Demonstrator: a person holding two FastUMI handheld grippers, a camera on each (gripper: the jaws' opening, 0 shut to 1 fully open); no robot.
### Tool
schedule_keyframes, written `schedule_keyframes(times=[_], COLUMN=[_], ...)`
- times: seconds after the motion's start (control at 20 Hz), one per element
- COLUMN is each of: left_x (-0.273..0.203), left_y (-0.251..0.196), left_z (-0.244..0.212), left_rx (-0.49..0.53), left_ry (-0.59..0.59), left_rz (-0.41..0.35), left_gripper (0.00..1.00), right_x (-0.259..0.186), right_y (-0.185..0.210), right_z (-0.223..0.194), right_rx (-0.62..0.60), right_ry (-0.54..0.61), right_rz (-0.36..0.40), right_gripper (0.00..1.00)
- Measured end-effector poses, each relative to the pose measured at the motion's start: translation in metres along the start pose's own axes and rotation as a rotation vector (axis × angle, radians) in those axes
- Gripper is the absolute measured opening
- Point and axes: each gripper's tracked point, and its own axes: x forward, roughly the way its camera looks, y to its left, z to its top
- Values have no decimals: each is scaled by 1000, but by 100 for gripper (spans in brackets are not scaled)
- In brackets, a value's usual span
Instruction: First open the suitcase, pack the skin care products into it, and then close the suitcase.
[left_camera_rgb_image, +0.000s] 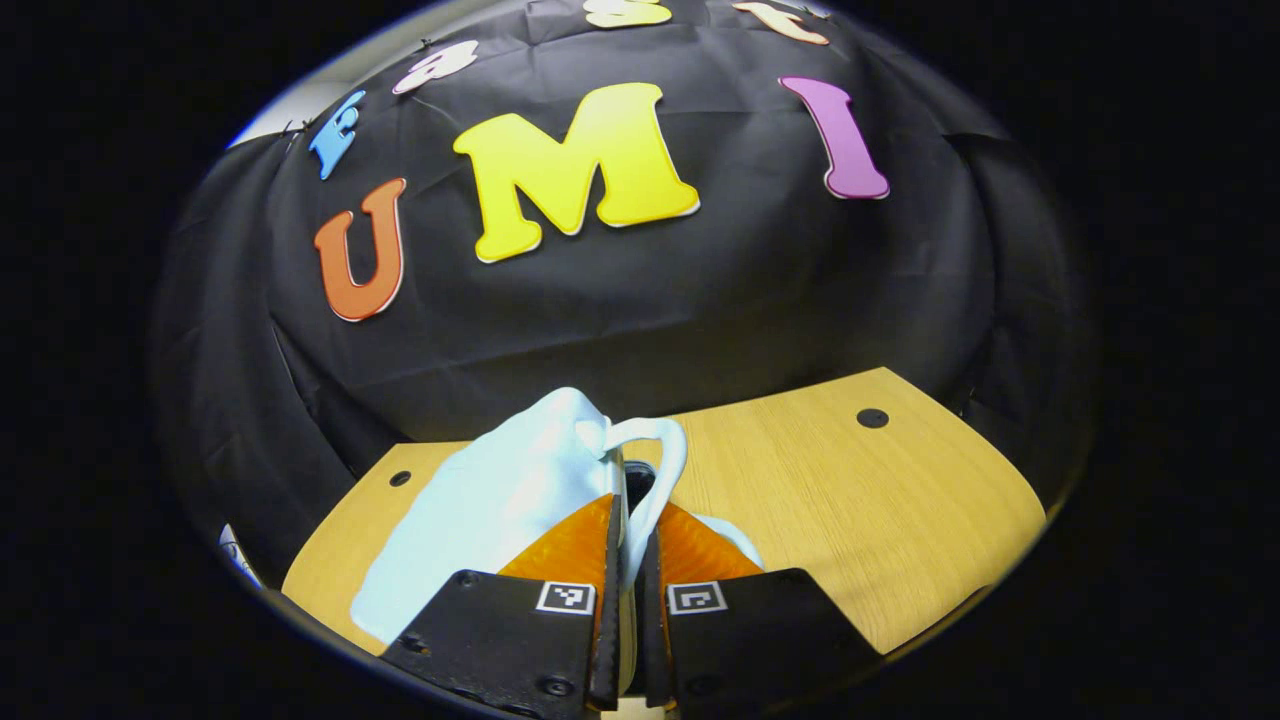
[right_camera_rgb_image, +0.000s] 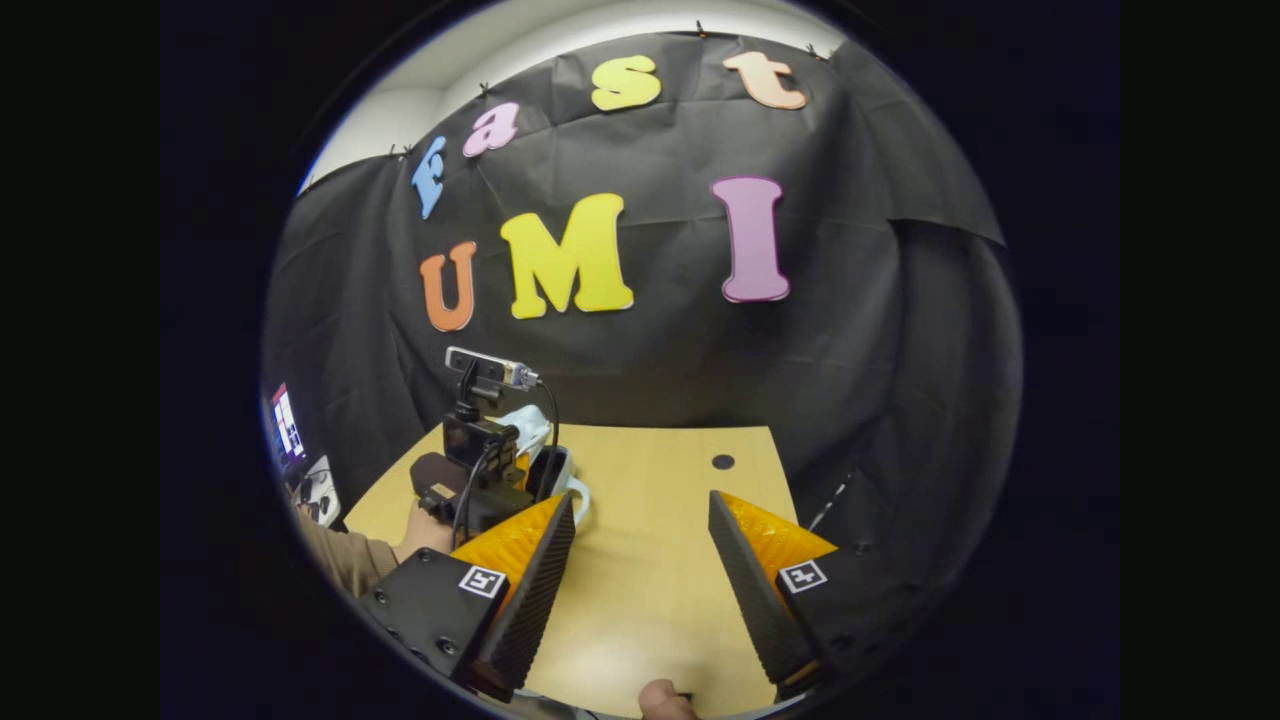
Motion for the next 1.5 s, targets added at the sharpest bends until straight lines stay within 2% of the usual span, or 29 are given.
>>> schedule_keyframes(times=[0.2,0.4,0.55,0.6,0.65,0.7,0.75,0.85,0.9,0.95,1.0,1.1,1.2,1.25,1.5], left_x=[11,18,19,20,17,15,11,6,2,-5,-14,-31,-50,-62,-116], left_y=[-25,-29,-41,-48,-56,-61,-64,-70,-73,-72,-68,-51,-29,-15,60], left_z=[-28,-44,-50,-50,-51,-48,-44,-34,-28,-19,-10,14,37,46,74], left_rx=[89,127,134,130,105,83,76,65,52,32,5,-57,-108,-122,-119], left_ry=[79,121,141,145,150,148,143,122,110,95,79,41,-3,-26,-120], left_rz=[-16,-8,-39,-65,-102,-123,-128,-130,-137,-138,-136,-131,-117,-107,-37], left_gripper=[13,14,27,17,41,49,67,79,80,92,89,96,100,99,99], right_x=[-1,0,0,1,1,1,0,0,0,1,2,4,7,10,25], right_y=[-19,-30,-36,-37,-37,-38,-38,-38,-37,-35,-35,-33,-28,-23,13], right_z=[-10,-21,-27,-27,-26,-25,-24,-18,-16,-12,-7,3,12,17,33], right_rx=[24,45,55,61,64,65,65,62,61,57,50,40,42,43,62], right_ry=[21,41,54,56,55,54,50,40,34,27,17,-6,-27,-35,-56], right_rz=[-25,-39,-45,-44,-44,-46,-46,-47,-46,-48,-52,-64,-71,-73,-58], right_gripper=[81,80,81,79,81,81,81,81,81,81,81,79,81,81,81])
